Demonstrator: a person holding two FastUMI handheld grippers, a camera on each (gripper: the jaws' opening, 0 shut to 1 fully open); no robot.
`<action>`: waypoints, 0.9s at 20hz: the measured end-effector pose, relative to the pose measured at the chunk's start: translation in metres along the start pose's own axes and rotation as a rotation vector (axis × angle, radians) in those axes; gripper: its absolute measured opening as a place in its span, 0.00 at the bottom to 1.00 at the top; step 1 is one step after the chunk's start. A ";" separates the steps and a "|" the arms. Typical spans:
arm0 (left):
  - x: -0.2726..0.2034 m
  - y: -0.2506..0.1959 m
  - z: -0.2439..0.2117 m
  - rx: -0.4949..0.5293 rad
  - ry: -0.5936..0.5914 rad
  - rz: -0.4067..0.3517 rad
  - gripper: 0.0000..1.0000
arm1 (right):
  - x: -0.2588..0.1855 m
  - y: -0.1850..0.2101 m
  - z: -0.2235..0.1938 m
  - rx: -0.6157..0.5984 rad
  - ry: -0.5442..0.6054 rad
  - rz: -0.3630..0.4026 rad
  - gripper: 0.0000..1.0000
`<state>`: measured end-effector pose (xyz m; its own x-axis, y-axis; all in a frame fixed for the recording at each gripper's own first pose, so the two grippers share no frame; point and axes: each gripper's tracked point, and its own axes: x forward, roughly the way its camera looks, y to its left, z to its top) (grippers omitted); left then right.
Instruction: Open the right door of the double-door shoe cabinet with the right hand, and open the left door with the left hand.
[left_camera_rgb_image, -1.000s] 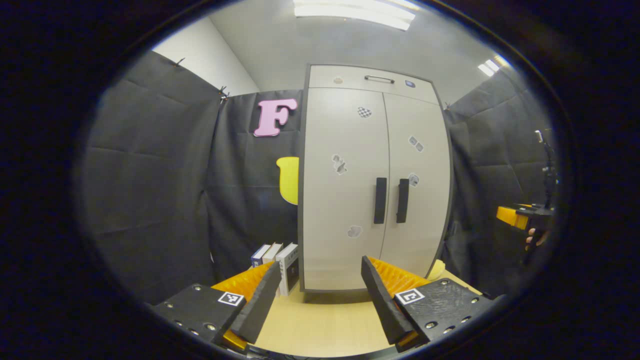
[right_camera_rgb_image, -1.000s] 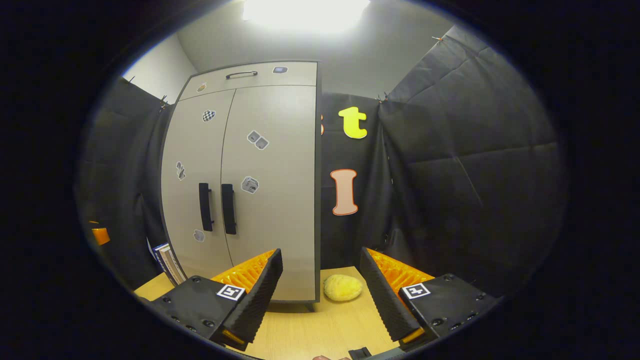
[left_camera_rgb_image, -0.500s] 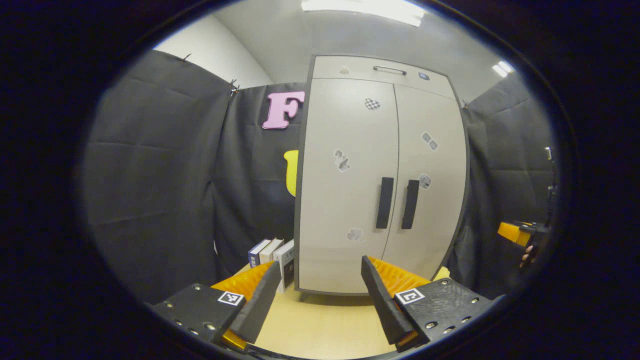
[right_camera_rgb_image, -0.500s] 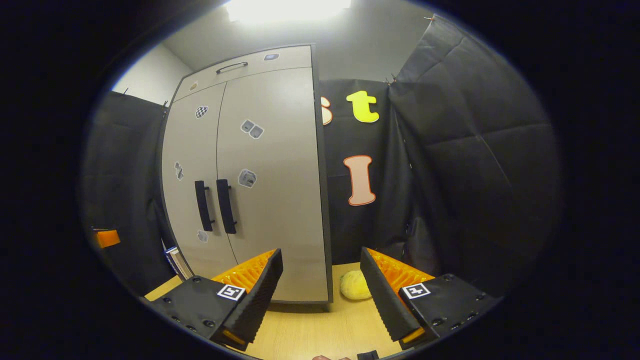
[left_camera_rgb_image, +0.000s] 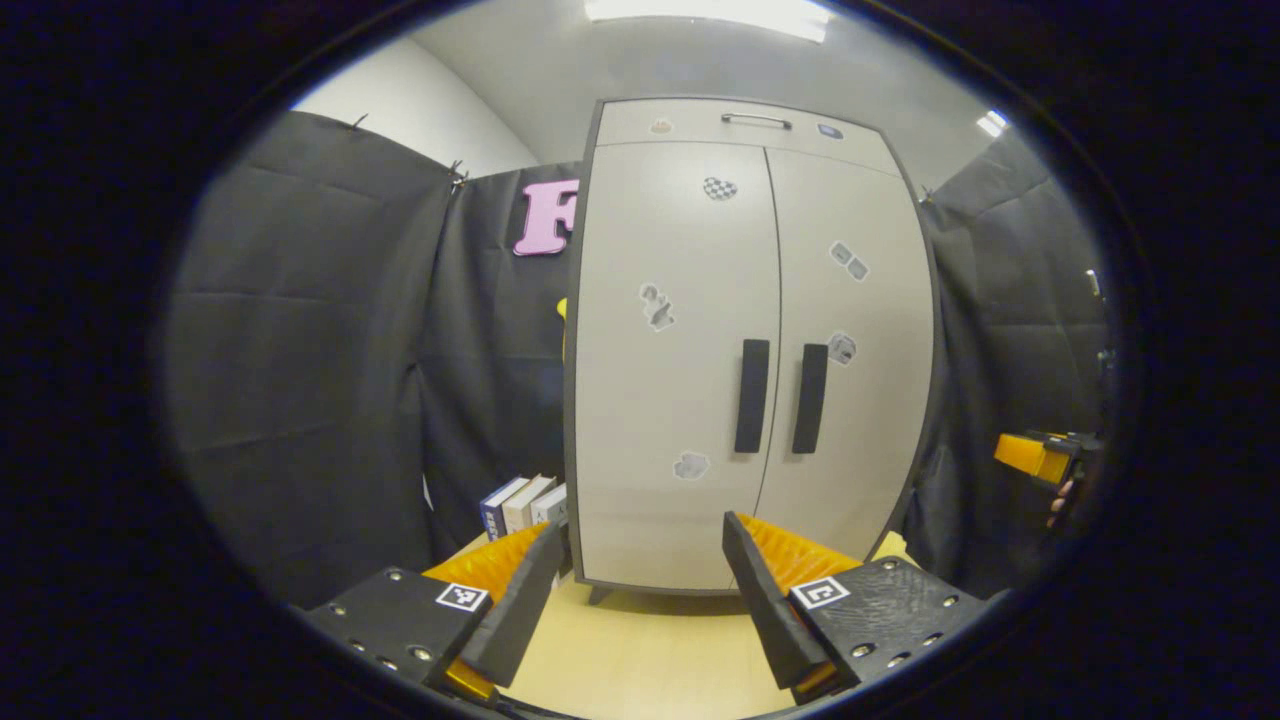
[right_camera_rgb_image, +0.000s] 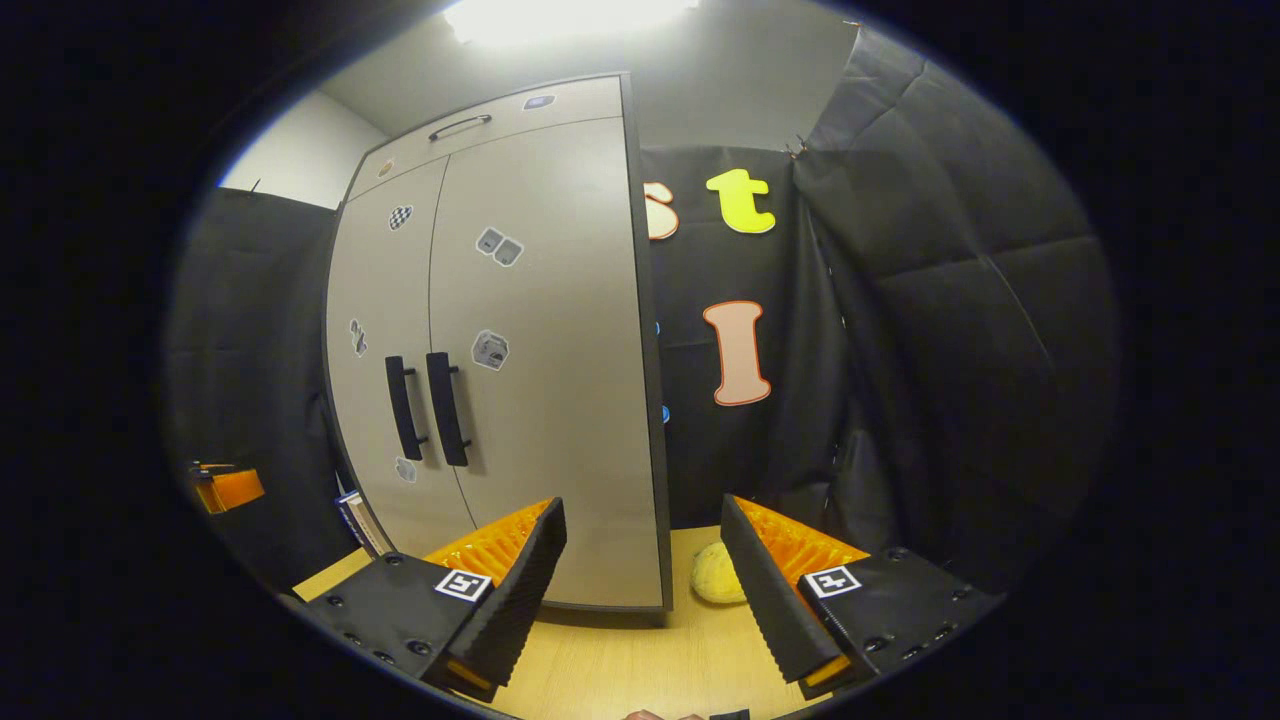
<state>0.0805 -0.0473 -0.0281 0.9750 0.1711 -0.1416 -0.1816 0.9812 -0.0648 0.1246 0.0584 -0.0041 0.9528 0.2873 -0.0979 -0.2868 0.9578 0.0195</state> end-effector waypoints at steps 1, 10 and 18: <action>0.005 0.008 -0.001 0.031 0.001 0.012 0.94 | 0.005 0.006 0.005 -0.009 -0.005 -0.014 0.98; 0.035 0.076 0.001 0.018 -0.032 -0.038 0.94 | 0.056 0.118 0.064 -0.058 -0.096 0.067 0.98; 0.043 0.127 -0.028 -0.059 0.024 -0.021 0.94 | 0.101 0.163 0.086 -0.063 -0.124 0.093 0.96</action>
<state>0.0955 0.0819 -0.0696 0.9755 0.1475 -0.1634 -0.1690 0.9775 -0.1263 0.1830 0.2446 0.0745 0.9258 0.3772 0.0247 -0.3761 0.9257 -0.0400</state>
